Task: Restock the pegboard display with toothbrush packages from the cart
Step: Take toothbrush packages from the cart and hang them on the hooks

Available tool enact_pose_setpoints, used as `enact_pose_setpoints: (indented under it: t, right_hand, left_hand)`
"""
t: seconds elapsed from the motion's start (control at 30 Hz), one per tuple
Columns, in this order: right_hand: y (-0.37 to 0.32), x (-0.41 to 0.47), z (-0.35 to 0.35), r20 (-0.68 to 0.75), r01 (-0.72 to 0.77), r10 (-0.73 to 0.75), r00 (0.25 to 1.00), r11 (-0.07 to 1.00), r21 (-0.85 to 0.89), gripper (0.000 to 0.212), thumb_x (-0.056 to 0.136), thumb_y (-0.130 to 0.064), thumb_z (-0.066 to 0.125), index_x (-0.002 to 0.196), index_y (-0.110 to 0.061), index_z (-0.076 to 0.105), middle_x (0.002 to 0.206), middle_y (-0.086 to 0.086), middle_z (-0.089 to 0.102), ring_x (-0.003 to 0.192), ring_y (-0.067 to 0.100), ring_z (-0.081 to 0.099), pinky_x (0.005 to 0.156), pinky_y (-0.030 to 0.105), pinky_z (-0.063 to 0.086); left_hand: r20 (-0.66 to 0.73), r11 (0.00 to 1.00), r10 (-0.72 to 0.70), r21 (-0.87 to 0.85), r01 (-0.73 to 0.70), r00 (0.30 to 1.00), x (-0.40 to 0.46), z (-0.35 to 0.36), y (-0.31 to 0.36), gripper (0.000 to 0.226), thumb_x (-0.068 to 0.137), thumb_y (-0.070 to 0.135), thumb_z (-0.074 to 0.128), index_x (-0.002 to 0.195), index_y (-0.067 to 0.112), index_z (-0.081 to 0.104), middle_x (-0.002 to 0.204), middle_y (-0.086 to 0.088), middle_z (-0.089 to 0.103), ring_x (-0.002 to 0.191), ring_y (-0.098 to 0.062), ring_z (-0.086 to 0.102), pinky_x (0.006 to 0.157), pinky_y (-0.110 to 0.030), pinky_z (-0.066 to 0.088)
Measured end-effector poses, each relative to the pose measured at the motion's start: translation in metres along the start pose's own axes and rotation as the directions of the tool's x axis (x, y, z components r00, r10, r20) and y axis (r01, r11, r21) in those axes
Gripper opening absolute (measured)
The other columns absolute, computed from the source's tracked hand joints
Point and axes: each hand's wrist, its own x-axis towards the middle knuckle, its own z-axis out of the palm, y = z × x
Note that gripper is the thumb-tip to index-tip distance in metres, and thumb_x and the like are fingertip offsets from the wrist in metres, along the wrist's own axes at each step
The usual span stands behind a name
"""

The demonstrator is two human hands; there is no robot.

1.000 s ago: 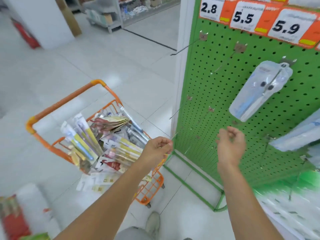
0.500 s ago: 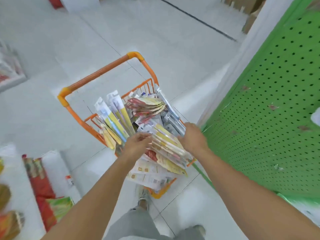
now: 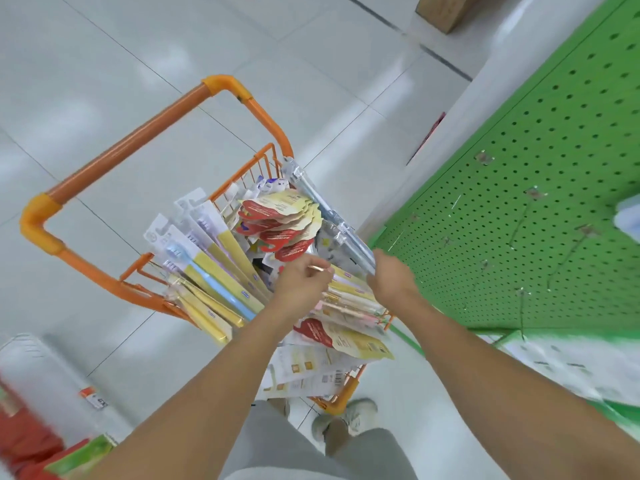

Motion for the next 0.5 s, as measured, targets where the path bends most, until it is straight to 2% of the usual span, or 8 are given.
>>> enact_pose_setpoints:
  t: [0.1, 0.17, 0.2, 0.23, 0.3, 0.37, 0.43, 0.5]
  right_hand:
    - [0.014, -0.032, -0.025, -0.018, 0.005, -0.003, 1.0, 0.989, 0.149, 0.02, 0.096, -0.019, 0.064, 0.111, -0.014, 0.052, 0.09, 0.005, 0.061, 0.078, 0.028, 0.06, 0.062, 0.034, 0.044]
    - [0.025, -0.059, -0.046, -0.053, 0.043, -0.027, 0.998, 0.941, 0.336, 0.025, 0.094, -0.02, 0.069, 0.115, -0.013, 0.058, 0.093, 0.004, 0.065, 0.081, 0.026, 0.062, 0.065, 0.035, 0.047]
    - [0.028, -0.074, -0.06, -0.047, 0.06, -0.042, 0.998, 0.872, 0.486, 0.028, 0.093, -0.018, 0.071, 0.118, -0.014, 0.06, 0.098, 0.003, 0.068, 0.087, 0.024, 0.065, 0.071, 0.035, 0.05]
    - [0.03, -0.091, -0.075, -0.006, 0.059, -0.074, 0.997, 0.744, 0.666, 0.032, 0.092, -0.013, 0.071, 0.122, -0.015, 0.06, 0.104, 0.0, 0.071, 0.095, 0.02, 0.068, 0.077, 0.033, 0.052]
    - [0.033, -0.122, -0.099, 0.075, 0.001, -0.204, 0.976, 0.349, 0.937, 0.039, 0.091, -0.004, 0.069, 0.128, -0.011, 0.059, 0.114, 0.002, 0.073, 0.105, 0.018, 0.07, 0.084, 0.029, 0.055]
    - [0.039, -0.143, -0.108, 0.082, -0.077, -0.231, 0.969, 0.035, 0.996, 0.043, 0.087, -0.005, 0.066, 0.129, -0.007, 0.059, 0.115, 0.007, 0.074, 0.106, 0.022, 0.071, 0.086, 0.032, 0.058]
    - [0.047, -0.157, -0.109, 0.057, -0.072, -0.108, 0.992, -0.142, 0.987, 0.045, 0.082, -0.012, 0.068, 0.127, -0.009, 0.061, 0.115, 0.008, 0.074, 0.105, 0.024, 0.071, 0.089, 0.037, 0.059]
    - [0.056, -0.171, -0.109, -0.034, 0.046, 0.111, 0.993, -0.106, 0.993, 0.041, 0.083, -0.018, 0.074, 0.122, -0.017, 0.064, 0.113, 0.006, 0.075, 0.105, 0.024, 0.072, 0.091, 0.041, 0.058]
  left_hand:
    - [0.026, 1.0, -0.008, 0.015, 0.007, 1.0, 0.001, 0.013, 0.001, 0.012, 0.093, 0.026, 0.069, 0.102, 0.019, 0.067, 0.1, -0.006, 0.072, 0.097, -0.031, 0.07, 0.085, -0.045, 0.058]
    - [0.053, 1.0, 0.006, -0.009, -0.005, 0.999, -0.005, 0.022, 0.005, 0.03, 0.09, 0.035, 0.072, 0.114, 0.02, 0.063, 0.112, 0.001, 0.068, 0.103, -0.023, 0.067, 0.087, -0.043, 0.059]
    - [0.078, 1.0, 0.029, -0.004, -0.029, 0.997, -0.01, 0.027, 0.012, 0.039, 0.089, 0.04, 0.073, 0.121, 0.023, 0.059, 0.117, 0.006, 0.064, 0.105, -0.014, 0.065, 0.084, -0.036, 0.058]
    - [0.128, 0.998, 0.064, -0.011, -0.063, 0.99, -0.016, 0.033, 0.021, 0.045, 0.089, 0.04, 0.073, 0.126, 0.025, 0.055, 0.12, 0.01, 0.062, 0.105, -0.005, 0.063, 0.079, -0.025, 0.056]
    - [0.271, 0.986, 0.149, -0.108, -0.123, 0.951, -0.026, 0.046, 0.04, 0.038, 0.091, 0.029, 0.071, 0.126, 0.022, 0.057, 0.119, 0.01, 0.067, 0.102, 0.0, 0.067, 0.077, -0.018, 0.055]
    - [0.366, 0.971, 0.203, -0.197, -0.138, 0.908, -0.039, 0.062, 0.059, 0.03, 0.092, 0.023, 0.071, 0.121, 0.015, 0.066, 0.116, -0.002, 0.074, 0.107, -0.019, 0.071, 0.089, -0.033, 0.058]
    - [0.356, 0.957, 0.247, -0.237, -0.168, 0.901, -0.054, 0.085, 0.075, 0.027, 0.091, 0.022, 0.072, 0.116, 0.012, 0.071, 0.112, -0.009, 0.075, 0.107, -0.031, 0.07, 0.096, -0.046, 0.055]
    - [0.286, 0.944, 0.268, -0.268, -0.192, 0.92, -0.071, 0.112, 0.084, 0.02, 0.091, 0.018, 0.072, 0.11, 0.011, 0.073, 0.106, -0.01, 0.077, 0.102, -0.033, 0.072, 0.095, -0.049, 0.056]
